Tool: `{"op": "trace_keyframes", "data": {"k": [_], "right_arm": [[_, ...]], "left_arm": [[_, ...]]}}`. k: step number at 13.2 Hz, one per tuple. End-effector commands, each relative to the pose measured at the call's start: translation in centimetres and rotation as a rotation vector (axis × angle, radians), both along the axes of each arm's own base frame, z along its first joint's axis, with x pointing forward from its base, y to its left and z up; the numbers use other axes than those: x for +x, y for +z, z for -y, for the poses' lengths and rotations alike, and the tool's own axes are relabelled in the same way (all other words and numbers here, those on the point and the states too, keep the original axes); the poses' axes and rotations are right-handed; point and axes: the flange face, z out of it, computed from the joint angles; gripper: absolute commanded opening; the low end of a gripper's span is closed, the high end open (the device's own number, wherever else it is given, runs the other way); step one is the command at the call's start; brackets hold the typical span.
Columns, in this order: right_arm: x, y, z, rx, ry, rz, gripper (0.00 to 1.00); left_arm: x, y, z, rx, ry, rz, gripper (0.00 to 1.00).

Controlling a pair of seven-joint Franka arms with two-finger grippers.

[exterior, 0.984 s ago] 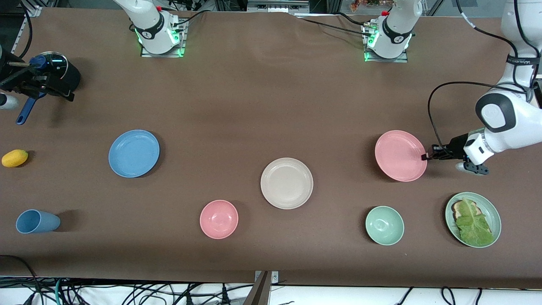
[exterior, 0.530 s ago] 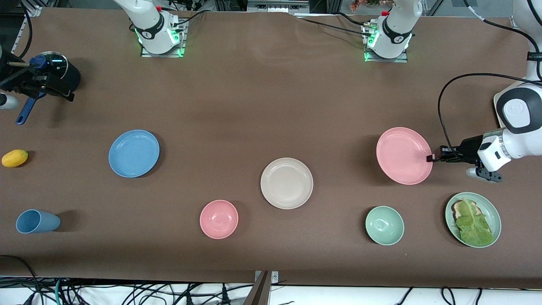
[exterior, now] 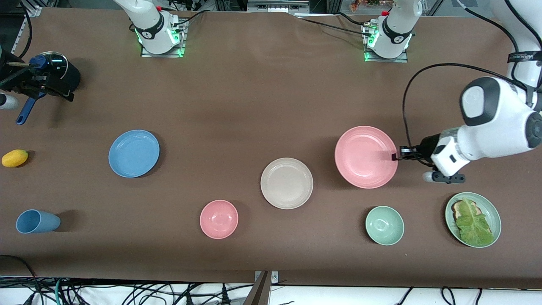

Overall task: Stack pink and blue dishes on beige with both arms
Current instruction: 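Lift the pink plate with the left gripper onto the beige plate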

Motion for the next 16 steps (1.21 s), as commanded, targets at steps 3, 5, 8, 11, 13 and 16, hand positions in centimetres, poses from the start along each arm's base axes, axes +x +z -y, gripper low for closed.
{"op": "trace_keyframes", "data": {"k": [3, 5, 8, 11, 13, 16], "right_arm": [[0.0, 0.7, 0.1, 0.016, -0.015, -0.003, 1.0], [0.1, 0.7, 0.1, 0.016, -0.015, -0.002, 1.0], [0.1, 0.6, 0.2, 0.016, -0.017, -0.005, 1.0], [0.0, 0.7, 0.1, 0.016, -0.015, -0.003, 1.0], [0.0, 0.7, 0.1, 0.016, -0.015, -0.005, 1.0], [0.1, 0.7, 0.1, 0.016, -0.015, 0.002, 1.0]], "left_arm": [[-0.3, -0.8, 11.3, 0.094, 0.105, 0.035, 0.0], [-0.7, -2.6, 15.5, 0.116, 0.142, 0.058, 0.0], [-1.3, -5.6, 19.9, 0.12, 0.193, 0.085, 0.0], [-2.3, -8.1, 23.0, 0.166, 0.206, 0.118, 0.0], [-2.7, -9.9, 24.5, 0.168, 0.226, 0.136, 0.0], [-2.9, -12.4, 25.4, 0.186, 0.236, 0.168, 0.0]]}}
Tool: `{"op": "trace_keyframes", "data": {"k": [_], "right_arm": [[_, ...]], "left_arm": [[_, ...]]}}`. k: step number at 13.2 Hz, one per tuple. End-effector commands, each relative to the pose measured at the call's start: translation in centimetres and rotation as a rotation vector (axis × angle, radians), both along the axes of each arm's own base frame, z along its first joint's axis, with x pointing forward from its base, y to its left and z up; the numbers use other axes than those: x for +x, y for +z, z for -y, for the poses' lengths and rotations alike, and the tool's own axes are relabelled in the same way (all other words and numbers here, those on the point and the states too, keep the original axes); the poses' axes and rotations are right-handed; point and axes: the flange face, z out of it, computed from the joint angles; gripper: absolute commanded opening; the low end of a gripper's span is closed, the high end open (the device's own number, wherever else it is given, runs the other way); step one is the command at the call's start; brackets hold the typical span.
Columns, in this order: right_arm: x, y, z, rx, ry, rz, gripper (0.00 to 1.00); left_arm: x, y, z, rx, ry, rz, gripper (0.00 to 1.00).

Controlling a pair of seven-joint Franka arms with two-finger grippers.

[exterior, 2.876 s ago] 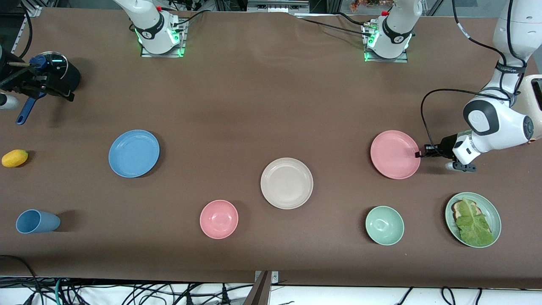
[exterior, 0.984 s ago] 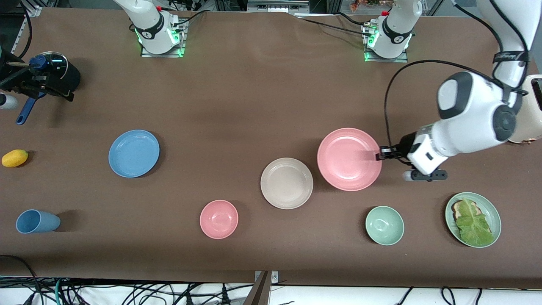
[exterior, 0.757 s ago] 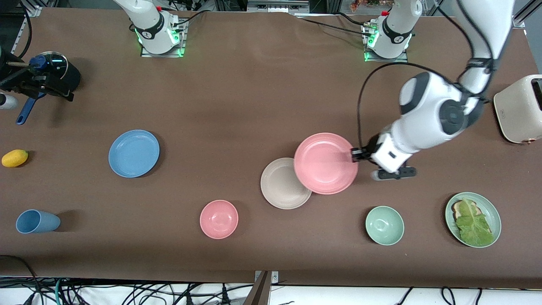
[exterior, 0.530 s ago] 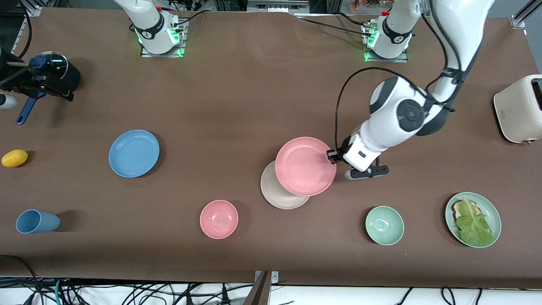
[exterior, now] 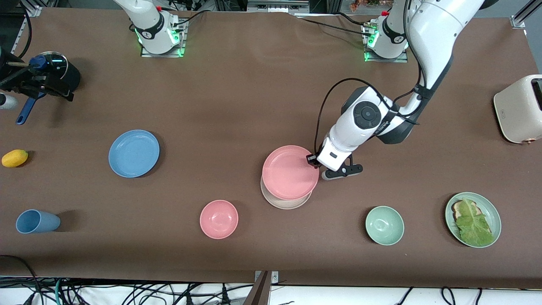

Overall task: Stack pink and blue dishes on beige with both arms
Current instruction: 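Lower the pink plate and open the left gripper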

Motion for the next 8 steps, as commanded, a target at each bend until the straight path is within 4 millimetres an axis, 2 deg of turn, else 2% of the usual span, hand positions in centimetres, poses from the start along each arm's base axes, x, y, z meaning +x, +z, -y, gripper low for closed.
{"op": "trace_keyframes", "data": {"k": [1, 3, 8], "right_arm": [[0.1, 0.7, 0.0, 0.016, -0.013, 0.002, 1.0], [0.1, 0.7, 0.0, 0.016, -0.011, 0.002, 1.0], [0.2, 0.7, 0.1, 0.016, -0.011, 0.006, 1.0]], "left_arm": [[0.5, -1.9, 0.6, 0.005, 0.007, 0.037, 0.0], [0.7, -4.0, 0.4, -0.024, 0.017, 0.041, 0.0], [2.2, -5.4, -0.4, -0.03, 0.029, 0.057, 0.0]]}}
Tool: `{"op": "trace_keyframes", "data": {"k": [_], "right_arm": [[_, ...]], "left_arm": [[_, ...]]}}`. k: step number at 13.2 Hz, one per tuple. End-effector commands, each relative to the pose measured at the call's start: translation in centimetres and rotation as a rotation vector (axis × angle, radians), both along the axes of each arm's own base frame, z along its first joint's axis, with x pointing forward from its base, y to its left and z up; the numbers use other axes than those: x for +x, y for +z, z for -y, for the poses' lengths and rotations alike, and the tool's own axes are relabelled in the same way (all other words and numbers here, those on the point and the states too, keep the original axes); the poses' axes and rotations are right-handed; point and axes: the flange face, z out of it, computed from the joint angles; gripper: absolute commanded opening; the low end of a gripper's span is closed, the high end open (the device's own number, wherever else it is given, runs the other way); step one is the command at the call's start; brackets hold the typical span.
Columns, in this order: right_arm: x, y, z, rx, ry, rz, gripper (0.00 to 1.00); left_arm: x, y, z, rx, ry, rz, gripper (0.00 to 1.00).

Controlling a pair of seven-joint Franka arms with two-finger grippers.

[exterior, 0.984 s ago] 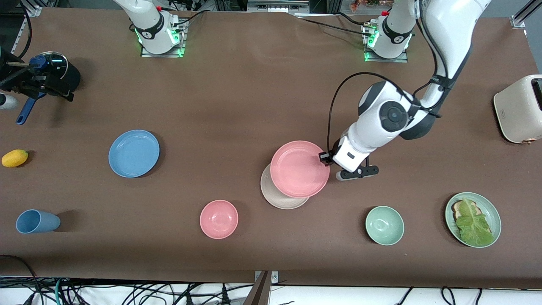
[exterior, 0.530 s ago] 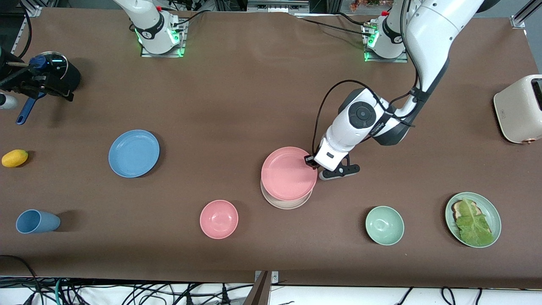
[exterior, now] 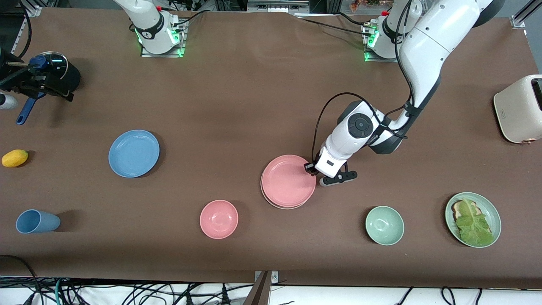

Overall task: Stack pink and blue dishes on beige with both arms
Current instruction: 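Lower the pink plate and open the left gripper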

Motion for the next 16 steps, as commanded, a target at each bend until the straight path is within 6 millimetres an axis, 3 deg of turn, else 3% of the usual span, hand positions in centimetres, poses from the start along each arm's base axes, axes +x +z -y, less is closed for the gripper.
{"op": "trace_keyframes", "data": {"k": [1, 3, 4, 5, 9, 12, 16], "right_arm": [[0.2, 0.6, 0.1, 0.016, -0.011, 0.005, 1.0], [0.2, 0.6, 0.1, 0.016, -0.011, 0.0, 1.0], [0.1, 0.7, 0.1, 0.016, -0.008, 0.0, 1.0], [0.1, 0.6, 0.1, 0.017, -0.005, -0.001, 1.0], [0.1, 0.6, 0.1, 0.017, -0.002, -0.004, 1.0], [0.1, 0.6, 0.1, 0.015, -0.003, -0.004, 1.0], [1.4, -2.5, -0.1, -0.003, 0.003, -0.063, 1.0]], "left_arm": [[1.1, 0.2, 0.4, 0.014, -0.012, 0.041, 0.0], [1.2, 0.4, 0.4, 0.014, -0.012, 0.045, 0.0], [1.3, 0.3, 0.3, 0.011, -0.006, 0.041, 0.07], [1.3, 0.3, 0.3, 0.013, -0.009, 0.043, 0.29], [1.3, 0.4, 0.3, 0.016, -0.022, 0.049, 0.41], [2.7, 2.5, -0.4, 0.018, -0.006, 0.079, 0.58], [3.8, 5.2, -1.4, 0.089, -0.028, 0.042, 0.74]]}}
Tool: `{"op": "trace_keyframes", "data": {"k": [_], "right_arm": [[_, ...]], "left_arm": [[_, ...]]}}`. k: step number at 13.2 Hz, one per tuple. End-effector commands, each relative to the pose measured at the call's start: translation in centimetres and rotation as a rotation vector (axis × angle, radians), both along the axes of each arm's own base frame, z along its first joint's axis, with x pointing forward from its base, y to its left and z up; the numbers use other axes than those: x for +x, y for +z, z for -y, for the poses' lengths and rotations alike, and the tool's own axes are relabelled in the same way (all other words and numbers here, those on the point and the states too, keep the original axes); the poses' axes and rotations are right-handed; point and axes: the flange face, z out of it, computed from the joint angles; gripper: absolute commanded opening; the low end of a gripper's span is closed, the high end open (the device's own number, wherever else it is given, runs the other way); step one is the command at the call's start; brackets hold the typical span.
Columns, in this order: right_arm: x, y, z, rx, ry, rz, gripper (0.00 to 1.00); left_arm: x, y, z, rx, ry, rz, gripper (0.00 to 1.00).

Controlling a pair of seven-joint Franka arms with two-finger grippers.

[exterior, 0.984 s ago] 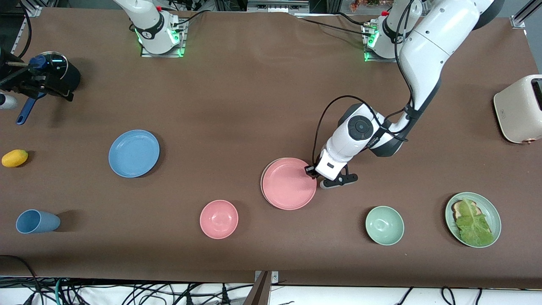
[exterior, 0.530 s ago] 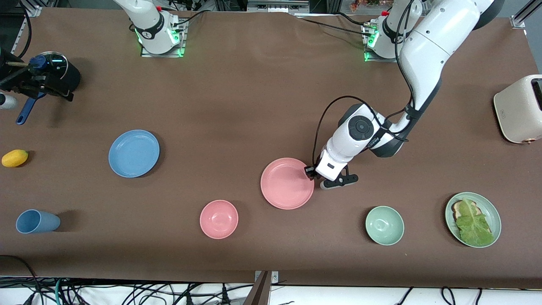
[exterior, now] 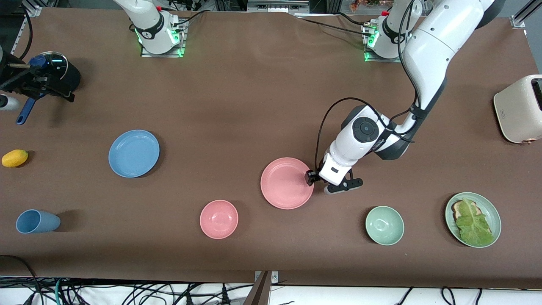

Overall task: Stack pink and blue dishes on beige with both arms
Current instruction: 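Withdraw the left gripper while the right gripper grasps the blue plate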

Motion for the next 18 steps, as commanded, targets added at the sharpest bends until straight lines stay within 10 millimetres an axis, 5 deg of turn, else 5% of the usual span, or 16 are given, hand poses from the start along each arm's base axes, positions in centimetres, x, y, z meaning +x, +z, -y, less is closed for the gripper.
{"op": "trace_keyframes", "data": {"k": [1, 6, 13, 18], "right_arm": [[1.1, -3.0, 0.4, 0.0, 0.0, -0.082, 1.0], [4.3, -12.2, 3.0, 0.009, -0.047, -0.186, 1.0], [6.0, -28.1, 9.5, 0.101, -0.055, -0.155, 1.0], [5.3, -36.7, 13.3, 0.221, -0.036, -0.12, 1.0]], "left_arm": [[1.0, 3.3, -0.9, 0.083, -0.048, -0.011, 0.75], [2.3, 9.0, -2.3, 0.128, -0.108, -0.077, 0.85], [5.4, 12.1, -14.9, 0.103, -0.339, -0.113, 0.93], [6.1, 13.4, -23.4, 0.125, -0.446, -0.133, 0.99]]}}
